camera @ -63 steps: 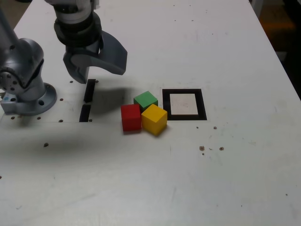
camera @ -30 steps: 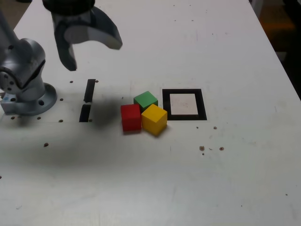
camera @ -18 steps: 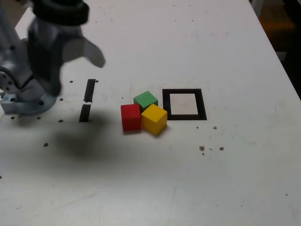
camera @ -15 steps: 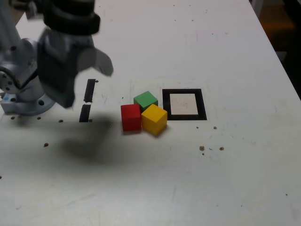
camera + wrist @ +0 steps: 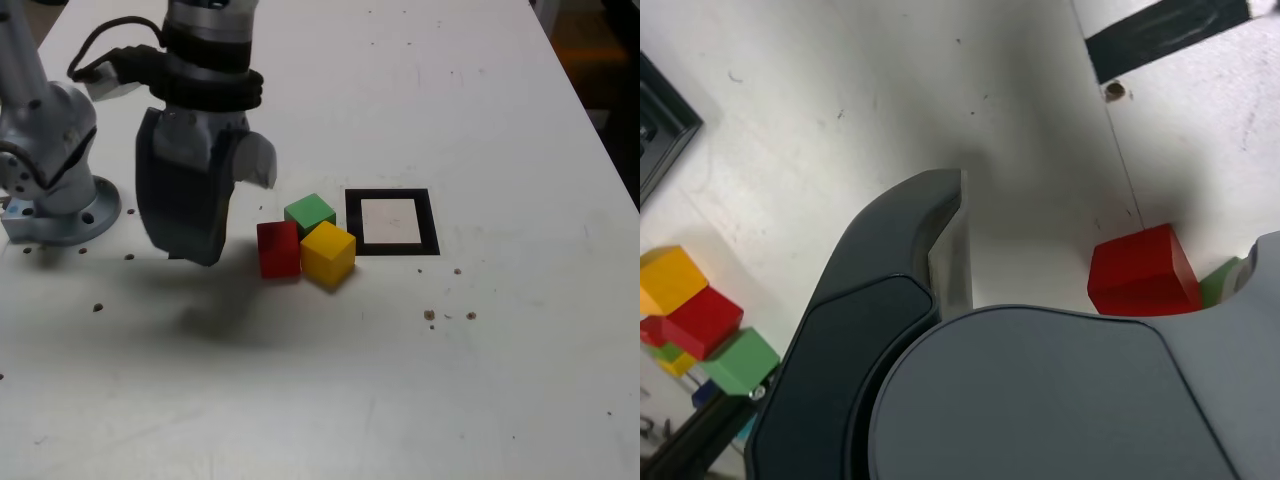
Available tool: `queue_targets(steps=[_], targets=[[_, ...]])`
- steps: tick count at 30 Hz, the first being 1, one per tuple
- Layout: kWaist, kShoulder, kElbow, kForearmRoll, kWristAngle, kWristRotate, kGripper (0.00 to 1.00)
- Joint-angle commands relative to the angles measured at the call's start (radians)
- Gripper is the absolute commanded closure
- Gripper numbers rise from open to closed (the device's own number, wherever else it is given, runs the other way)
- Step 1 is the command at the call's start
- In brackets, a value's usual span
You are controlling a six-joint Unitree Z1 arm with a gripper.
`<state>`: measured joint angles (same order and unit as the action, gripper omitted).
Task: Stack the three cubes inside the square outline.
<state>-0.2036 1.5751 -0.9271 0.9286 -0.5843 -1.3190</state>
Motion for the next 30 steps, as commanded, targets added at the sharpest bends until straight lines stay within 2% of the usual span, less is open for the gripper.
queue_targets(steps=[1, 4, 6, 10, 14, 17, 25, 30], targets=[[0.016, -0.012, 0.013, 0.002, -0.025, 0.0, 0.01], [0.04, 0.012, 0.032, 0.02, -0.093, 0.0, 0.01], [0.042, 0.034, 0.038, 0.009, -0.122, -0.001, 0.01], [0.044, 0.064, 0.043, -0.059, -0.158, -0.002, 0.0], [0.036, 0.066, 0.053, -0.134, -0.175, -0.002, 0.0], [0.029, 0.068, 0.059, -0.16, -0.178, -0.002, 0.0], [0.077, 0.067, 0.099, -0.158, -0.173, -0.002, 0.0], [0.112, 0.06, 0.112, -0.133, -0.126, -0.002, 0.0]])
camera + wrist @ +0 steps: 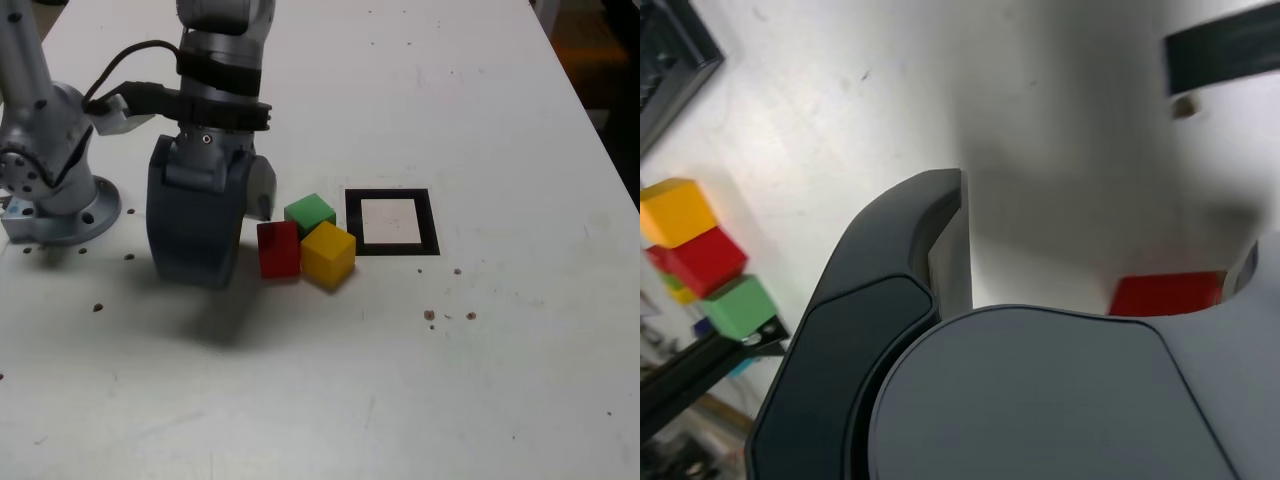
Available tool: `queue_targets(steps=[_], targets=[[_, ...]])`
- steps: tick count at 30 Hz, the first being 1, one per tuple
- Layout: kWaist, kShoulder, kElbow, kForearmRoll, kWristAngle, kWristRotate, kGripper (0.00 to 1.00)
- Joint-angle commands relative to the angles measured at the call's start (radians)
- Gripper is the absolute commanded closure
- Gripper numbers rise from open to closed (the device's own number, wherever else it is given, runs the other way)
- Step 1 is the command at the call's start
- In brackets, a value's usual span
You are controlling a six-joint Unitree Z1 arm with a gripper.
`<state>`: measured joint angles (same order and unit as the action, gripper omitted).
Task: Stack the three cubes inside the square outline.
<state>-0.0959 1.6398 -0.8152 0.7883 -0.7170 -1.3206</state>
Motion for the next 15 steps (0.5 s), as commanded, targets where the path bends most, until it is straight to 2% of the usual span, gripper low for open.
queue_targets(steps=[1, 6, 9, 15], targets=[[0.01, -0.008, -0.001, 0.019, 0.022, 0.0, 0.0], [0.021, -0.023, -0.038, 0.108, 0.074, 0.0, 0.0], [0.021, -0.017, -0.064, 0.141, 0.078, 0.0, 0.0], [0.023, 0.043, -0.104, 0.142, 0.079, 0.001, 0.0]])
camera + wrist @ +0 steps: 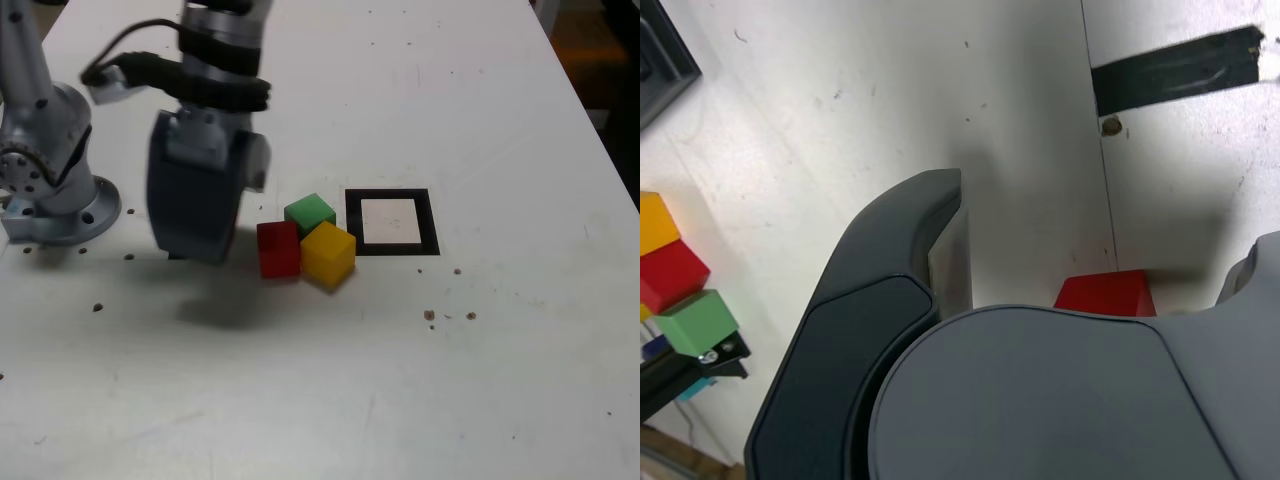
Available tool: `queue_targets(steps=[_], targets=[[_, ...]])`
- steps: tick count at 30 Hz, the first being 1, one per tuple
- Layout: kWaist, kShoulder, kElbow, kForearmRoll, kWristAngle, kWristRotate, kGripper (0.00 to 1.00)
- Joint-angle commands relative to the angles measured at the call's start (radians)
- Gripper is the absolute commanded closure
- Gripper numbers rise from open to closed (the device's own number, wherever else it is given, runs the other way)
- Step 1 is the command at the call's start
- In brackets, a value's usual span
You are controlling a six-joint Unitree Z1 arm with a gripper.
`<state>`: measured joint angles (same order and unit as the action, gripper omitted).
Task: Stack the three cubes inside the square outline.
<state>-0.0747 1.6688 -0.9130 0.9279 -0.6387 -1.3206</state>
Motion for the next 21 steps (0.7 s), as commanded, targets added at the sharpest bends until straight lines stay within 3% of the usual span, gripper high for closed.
queue_targets(steps=[1, 8, 21], targets=[[0.002, 0.028, -0.015, 0.003, 0.007, 0.001, 0.0], [0.003, 0.075, -0.066, 0.014, 0.097, 0.001, 0.0], [-0.029, 0.073, -0.004, -0.068, 0.094, 0.001, 0.0]])
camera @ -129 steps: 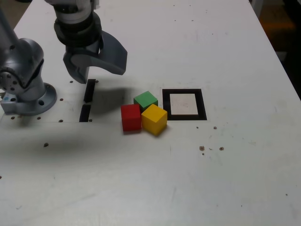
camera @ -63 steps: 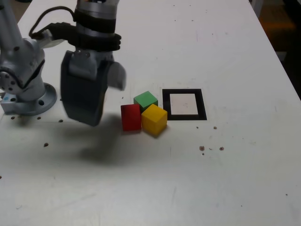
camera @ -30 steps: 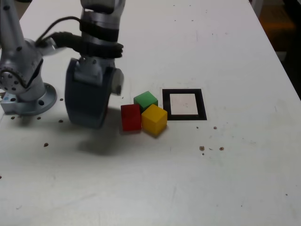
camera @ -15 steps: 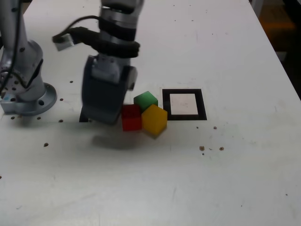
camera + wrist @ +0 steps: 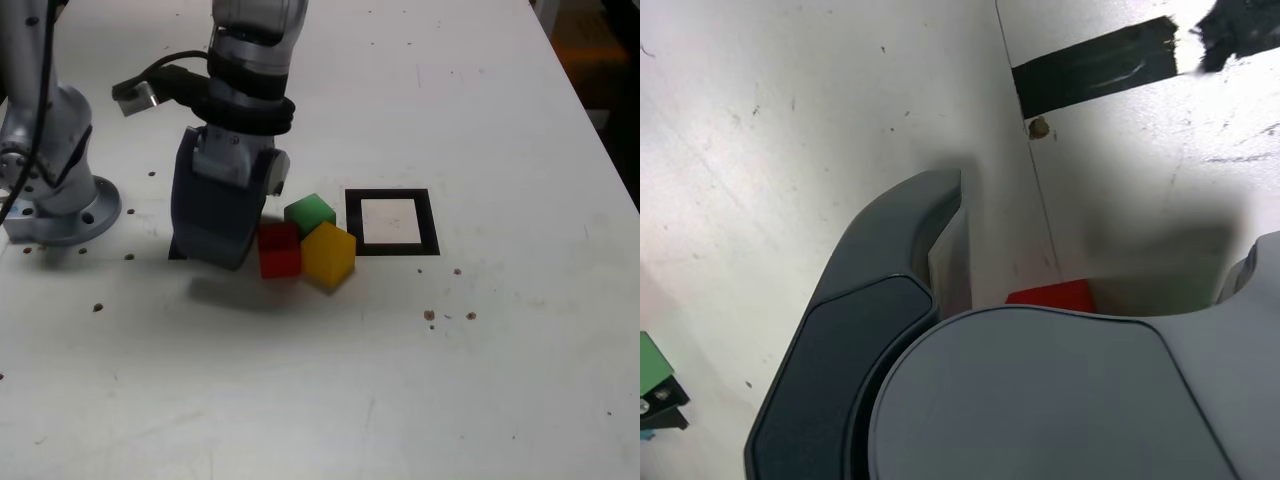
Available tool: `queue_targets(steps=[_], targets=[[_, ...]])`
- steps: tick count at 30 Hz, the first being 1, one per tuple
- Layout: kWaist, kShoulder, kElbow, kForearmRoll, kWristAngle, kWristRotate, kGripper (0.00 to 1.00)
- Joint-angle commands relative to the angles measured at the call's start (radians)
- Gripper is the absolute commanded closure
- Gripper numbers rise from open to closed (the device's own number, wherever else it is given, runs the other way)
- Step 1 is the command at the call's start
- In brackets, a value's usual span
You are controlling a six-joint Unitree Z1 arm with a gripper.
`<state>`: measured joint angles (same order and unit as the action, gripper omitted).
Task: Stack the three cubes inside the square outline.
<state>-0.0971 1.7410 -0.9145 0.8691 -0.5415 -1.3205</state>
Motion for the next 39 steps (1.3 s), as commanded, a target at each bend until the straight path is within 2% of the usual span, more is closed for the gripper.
queue_targets(steps=[1, 9, 23, 35, 39], targets=[[-0.014, 0.007, -0.009, -0.023, -0.005, 0.001, 0.0], [-0.023, 0.043, -0.034, -0.034, 0.004, 0.001, 0.0], [-0.086, 0.116, -0.063, -0.032, 0.104, 0.001, 0.0], [-0.081, 0.129, -0.108, -0.021, 0.114, 0.002, 0.01], [-0.076, 0.122, -0.109, -0.021, 0.139, 0.008, 0.06]])
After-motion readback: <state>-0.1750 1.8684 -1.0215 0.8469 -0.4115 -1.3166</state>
